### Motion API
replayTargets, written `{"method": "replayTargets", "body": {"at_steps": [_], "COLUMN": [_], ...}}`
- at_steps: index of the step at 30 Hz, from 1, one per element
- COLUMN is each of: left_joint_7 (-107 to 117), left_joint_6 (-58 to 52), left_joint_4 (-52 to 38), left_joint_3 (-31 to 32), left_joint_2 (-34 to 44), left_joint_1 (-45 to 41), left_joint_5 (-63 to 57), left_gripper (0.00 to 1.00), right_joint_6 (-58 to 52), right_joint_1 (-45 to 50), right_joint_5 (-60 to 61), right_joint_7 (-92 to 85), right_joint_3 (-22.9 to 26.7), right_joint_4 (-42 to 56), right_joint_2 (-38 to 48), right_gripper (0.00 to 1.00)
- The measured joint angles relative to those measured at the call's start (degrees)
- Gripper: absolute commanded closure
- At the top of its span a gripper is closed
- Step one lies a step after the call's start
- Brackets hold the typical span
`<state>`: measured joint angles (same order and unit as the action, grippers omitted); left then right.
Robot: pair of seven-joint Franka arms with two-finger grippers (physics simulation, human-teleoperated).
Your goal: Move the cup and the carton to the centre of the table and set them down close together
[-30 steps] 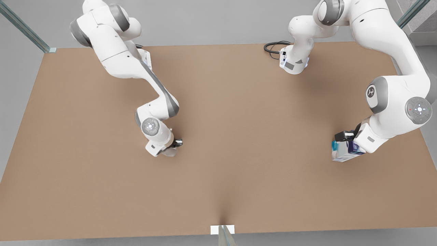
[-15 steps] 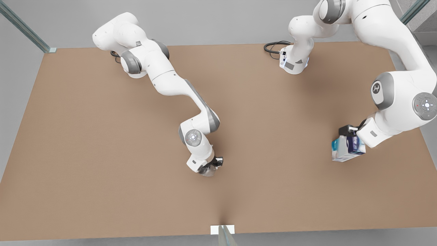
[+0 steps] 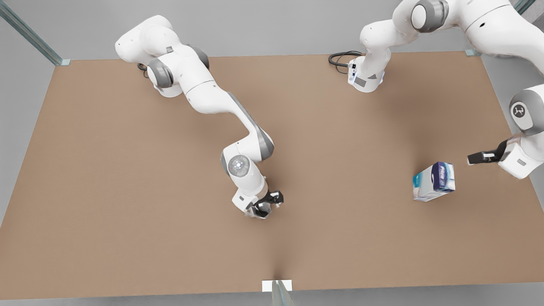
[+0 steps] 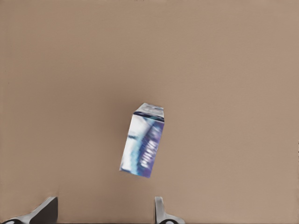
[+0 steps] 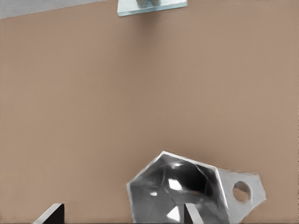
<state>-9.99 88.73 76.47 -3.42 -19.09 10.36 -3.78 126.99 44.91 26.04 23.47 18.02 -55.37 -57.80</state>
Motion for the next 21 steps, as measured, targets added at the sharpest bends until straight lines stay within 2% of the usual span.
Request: {"method": "replayTargets", "body": {"at_steps": [1,2,4,5,6,7,9,10,14,21], "left_joint_7": [-0.25,-0.65,-1.7,-1.75,-1.71,-1.83,-1.79,-1.94,-13.2,-4.44], "left_joint_6": [1.77,4.43,9.48,11.01,12.75,12.57,12.17,12.33,15.46,15.02], "left_joint_4": [0.6,2.11,5.95,6.62,8.42,9.37,12.29,13.05,14.05,14.18], "left_joint_3": [-0.09,-0.09,0.08,0.29,0.48,0.52,1.13,1.41,1.32,1.14], "left_joint_2": [0.18,0.43,1.36,0.95,1.13,1.3,3.0,3.18,2.92,0.85], "left_joint_1": [0.11,0.36,0.34,-0.05,-0.33,-0.37,-0.31,-0.44,0.49,0.77], "left_joint_5": [0.09,0.16,0.14,0.24,0.41,0.83,1.83,2.2,2.48,2.63], "left_gripper": [0.0,0.0,0.0,0.0,0.0,0.0,0.0,0.0,0.01,0.01], "right_joint_6": [-1.95,-8.2,-31.89,-39.12,-41.05,-40.79,-40.67,-39.58,-39.23,-39.18], "right_joint_1": [0.01,-0.93,-8.48,-13.32,-19.44,-29.71,-40.59,-41.89,-41.35,-41.6], "right_joint_5": [-0.03,-0.95,-16.59,-22.76,-29.3,-37.45,-37.72,-37.66,-37.82,-37.82], "right_joint_7": [0.0,-0.52,-16.57,-25.35,-28.26,-27.96,-23.3,-21.69,-19.11,-19.07], "right_joint_3": [0.14,0.76,1.07,1.15,-3.08,-14.1,-19.46,-20.84,-21.8,-21.8], "right_joint_4": [-0.18,-0.87,-2.46,-2.54,-7.99,-14.28,-22.66,-26.82,-28.04,-27.95], "right_joint_2": [2.07,8.19,20.35,24.41,30.6,37.01,45.46,48.68,48.85,48.13], "right_gripper": [0.0,0.0,0.0,0.0,0.0,0.0,0.0,0.0,0.0,0.0]}}
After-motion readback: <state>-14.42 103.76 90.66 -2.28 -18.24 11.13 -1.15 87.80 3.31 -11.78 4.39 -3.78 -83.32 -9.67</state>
